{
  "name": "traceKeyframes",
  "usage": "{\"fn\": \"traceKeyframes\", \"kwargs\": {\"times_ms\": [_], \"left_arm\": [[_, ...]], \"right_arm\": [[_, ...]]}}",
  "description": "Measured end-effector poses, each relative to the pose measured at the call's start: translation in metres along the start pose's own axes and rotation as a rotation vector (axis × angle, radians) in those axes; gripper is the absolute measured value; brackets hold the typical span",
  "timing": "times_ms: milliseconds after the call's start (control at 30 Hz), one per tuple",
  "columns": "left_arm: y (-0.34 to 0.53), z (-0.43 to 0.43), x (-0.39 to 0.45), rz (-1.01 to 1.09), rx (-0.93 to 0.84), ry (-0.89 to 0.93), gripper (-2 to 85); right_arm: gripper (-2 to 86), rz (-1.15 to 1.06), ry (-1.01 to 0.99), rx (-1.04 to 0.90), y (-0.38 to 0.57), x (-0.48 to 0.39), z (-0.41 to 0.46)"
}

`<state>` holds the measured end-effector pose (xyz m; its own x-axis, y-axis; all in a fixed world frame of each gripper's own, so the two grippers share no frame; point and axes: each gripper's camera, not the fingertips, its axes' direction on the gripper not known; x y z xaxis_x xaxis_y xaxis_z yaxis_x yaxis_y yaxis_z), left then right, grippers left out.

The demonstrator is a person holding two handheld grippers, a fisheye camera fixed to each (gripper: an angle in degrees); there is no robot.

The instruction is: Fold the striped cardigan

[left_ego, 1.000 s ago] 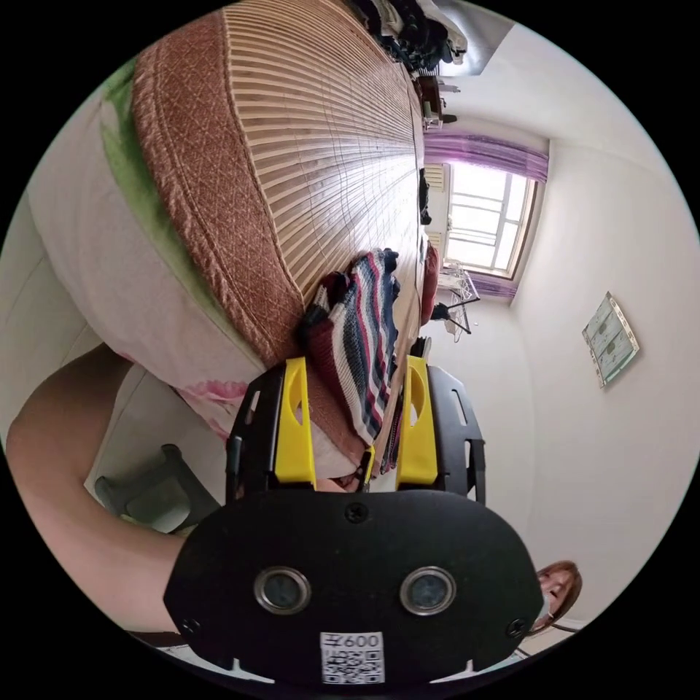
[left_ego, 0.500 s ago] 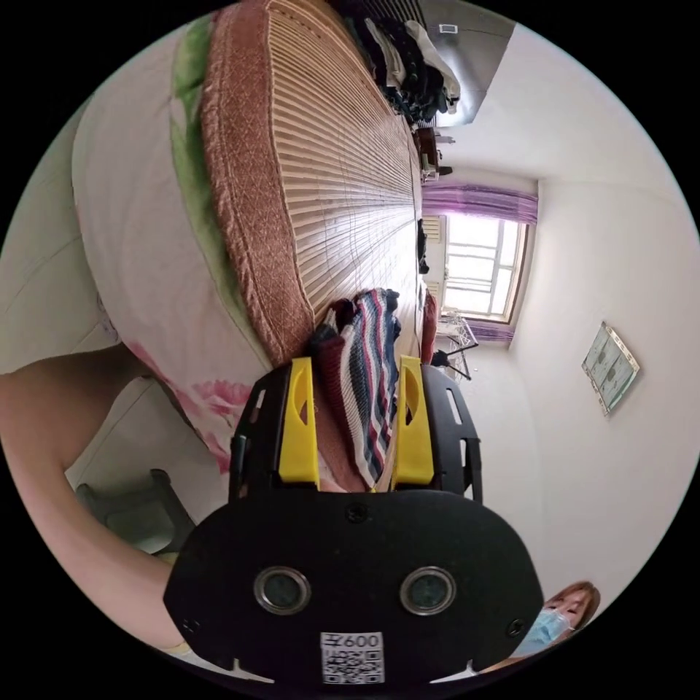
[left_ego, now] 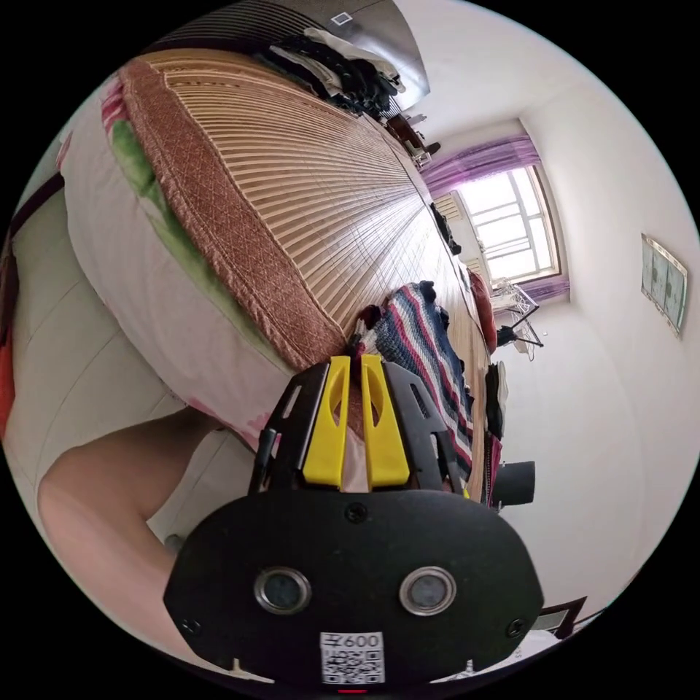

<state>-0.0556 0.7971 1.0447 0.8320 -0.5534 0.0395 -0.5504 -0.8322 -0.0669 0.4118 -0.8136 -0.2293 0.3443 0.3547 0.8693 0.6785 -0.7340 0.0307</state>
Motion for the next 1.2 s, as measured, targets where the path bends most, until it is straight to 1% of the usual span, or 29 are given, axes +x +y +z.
{"fn": "traceKeyframes", "kwargs": {"times_ms": [200, 267, 300, 333, 367, 400, 467, 500, 533, 567, 600, 633, 667, 700, 767, 800, 867, 933, 1033, 1133, 1200], "left_arm": [[-0.002, -0.007, -0.011, 0.048, -0.003, 0.030, 2.5], [-0.002, -0.009, -0.011, 0.067, -0.007, 0.043, 2.4], [-0.003, -0.011, -0.012, 0.079, -0.014, 0.053, 2.4], [-0.004, -0.013, -0.012, 0.094, -0.021, 0.066, 2.4], [-0.005, -0.015, -0.013, 0.100, -0.023, 0.073, 2.3], [-0.007, -0.018, -0.014, 0.112, -0.027, 0.092, 2.3], [-0.011, -0.022, -0.018, 0.138, -0.047, 0.130, 2.2], [-0.015, -0.023, -0.022, 0.141, -0.066, 0.142, 2.1], [-0.018, -0.024, -0.028, 0.139, -0.079, 0.162, 2.1], [-0.019, -0.024, -0.030, 0.136, -0.083, 0.174, 2.1], [-0.022, -0.025, -0.035, 0.127, -0.087, 0.194, 2.1], [-0.023, -0.026, -0.037, 0.125, -0.087, 0.204, 2.2], [-0.024, -0.028, -0.040, 0.129, -0.079, 0.224, 2.2], [-0.026, -0.029, -0.043, 0.135, -0.074, 0.235, 2.2], [-0.029, -0.031, -0.048, 0.134, -0.070, 0.261, 2.1], [-0.032, -0.031, -0.053, 0.123, -0.074, 0.291, 2.2], [-0.037, -0.032, -0.061, 0.106, -0.086, 0.337, 2.2], [-0.044, -0.035, -0.069, 0.115, -0.097, 0.346, 2.2], [-0.050, -0.039, -0.072, 0.167, -0.083, 0.315, 2.4], [-0.064, -0.045, -0.081, 0.175, -0.079, 0.384, 2.6], [-0.071, -0.048, -0.085, 0.169, -0.082, 0.407, 2.9]], "right_arm": [[-0.8, -0.012, 0.040, -0.026, -0.032, -0.028, -0.015], [-0.7, -0.075, 0.158, -0.036, -0.052, -0.059, -0.029], [-0.7, -0.098, 0.167, -0.027, -0.058, -0.069, -0.036], [-0.6, -0.168, 0.152, 0.014, -0.071, -0.094, -0.052], [-0.4, -0.193, 0.092, 0.065, -0.086, -0.119, -0.070], [-0.3, -0.184, 0.033, 0.076, -0.096, -0.130, -0.077], [1.1, -0.097, -0.233, 0.088, -0.142, -0.175, -0.087], [1.6, -0.084, -0.295, 0.081, -0.155, -0.189, -0.085], [5.0, -0.095, -0.404, 0.036, -0.181, -0.221, -0.076], [7.4, -0.168, -0.476, -0.035, -0.207, -0.261, -0.063], [8.2, -0.237, -0.502, -0.066, -0.218, -0.285, -0.058], [9.2, -0.378, -0.502, -0.118, -0.237, -0.335, -0.048], [9.9, -0.494, -0.457, -0.147, -0.250, -0.385, -0.038], [10.2, -0.548, -0.424, -0.153, -0.255, -0.410, -0.033], [11.1, -0.784, -0.314, -0.146, -0.265, -0.496, -0.013], [11.3, -0.810, -0.282, -0.140, -0.268, -0.511, -0.009], [12.3, -0.906, -0.156, -0.170, -0.282, -0.562, 0.011], [12.6, -0.887, -0.082, -0.149, -0.296, -0.583, 0.018], [12.6, -0.909, 0.007, -0.200, -0.316, -0.619, 0.033], [10.8, -0.913, 0.033, -0.315, -0.325, -0.642, 0.058], [9.0, -0.941, 0.041, -0.324, -0.328, -0.650, 0.061]]}}
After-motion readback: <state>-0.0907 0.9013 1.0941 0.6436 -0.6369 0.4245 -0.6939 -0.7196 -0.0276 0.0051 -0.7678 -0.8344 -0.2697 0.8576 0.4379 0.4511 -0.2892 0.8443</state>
